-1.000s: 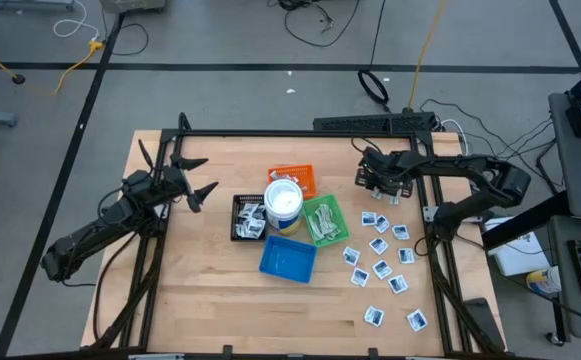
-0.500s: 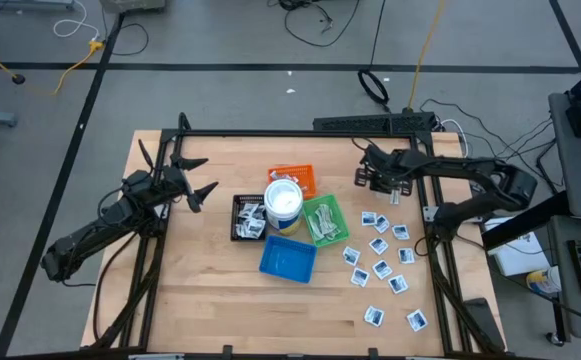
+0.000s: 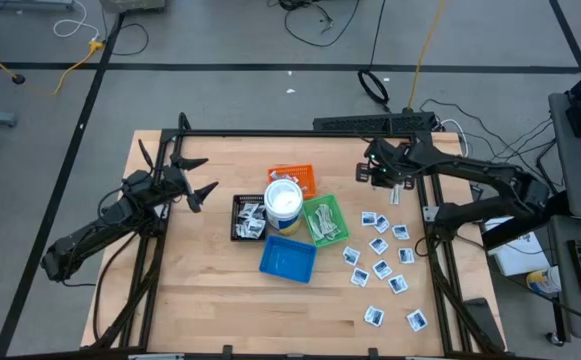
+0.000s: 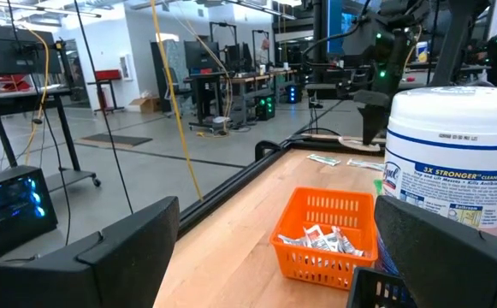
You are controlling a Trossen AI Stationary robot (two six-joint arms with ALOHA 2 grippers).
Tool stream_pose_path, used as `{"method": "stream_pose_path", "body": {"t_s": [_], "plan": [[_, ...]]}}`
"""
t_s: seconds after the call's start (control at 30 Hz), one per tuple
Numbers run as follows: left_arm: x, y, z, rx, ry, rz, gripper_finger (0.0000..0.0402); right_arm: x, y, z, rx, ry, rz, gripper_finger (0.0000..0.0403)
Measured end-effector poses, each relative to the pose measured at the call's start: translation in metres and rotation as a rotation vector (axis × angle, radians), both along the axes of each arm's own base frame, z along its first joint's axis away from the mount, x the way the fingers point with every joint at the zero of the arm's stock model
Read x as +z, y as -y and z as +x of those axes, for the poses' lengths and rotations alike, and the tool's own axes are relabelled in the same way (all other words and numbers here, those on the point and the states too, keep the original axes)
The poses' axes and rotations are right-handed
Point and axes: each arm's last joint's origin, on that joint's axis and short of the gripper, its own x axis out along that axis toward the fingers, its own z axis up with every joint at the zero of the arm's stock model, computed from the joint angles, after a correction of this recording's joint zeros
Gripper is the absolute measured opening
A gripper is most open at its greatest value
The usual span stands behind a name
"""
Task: Pick & Place First Aid Supplies
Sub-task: Put the green bandage pack into the green bin
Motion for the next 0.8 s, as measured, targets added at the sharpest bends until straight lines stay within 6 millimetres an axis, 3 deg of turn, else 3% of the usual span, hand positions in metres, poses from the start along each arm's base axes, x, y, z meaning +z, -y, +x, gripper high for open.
{"method": "stream_pose_path", "body": {"t_s": [0.27, 0.5, 0.8], "plan": [[0.0, 0.0, 0.0, 0.0, 0.0, 0.0, 0.0397, 0.009, -0.005, 0.002, 0.02, -0.04, 0.024, 0.0], [0.0, 0.0, 0.0, 0.0, 0.0, 0.0, 0.0397, 0.02, -0.023, 0.036, 0.065, -0.009, 0.036, 0.0], [0.0, 0.0, 0.0, 0.0, 0.0, 0.0, 0.0397, 0.039, -0.044, 0.094, 0.126, 0.048, 0.084, 0.0]]}}
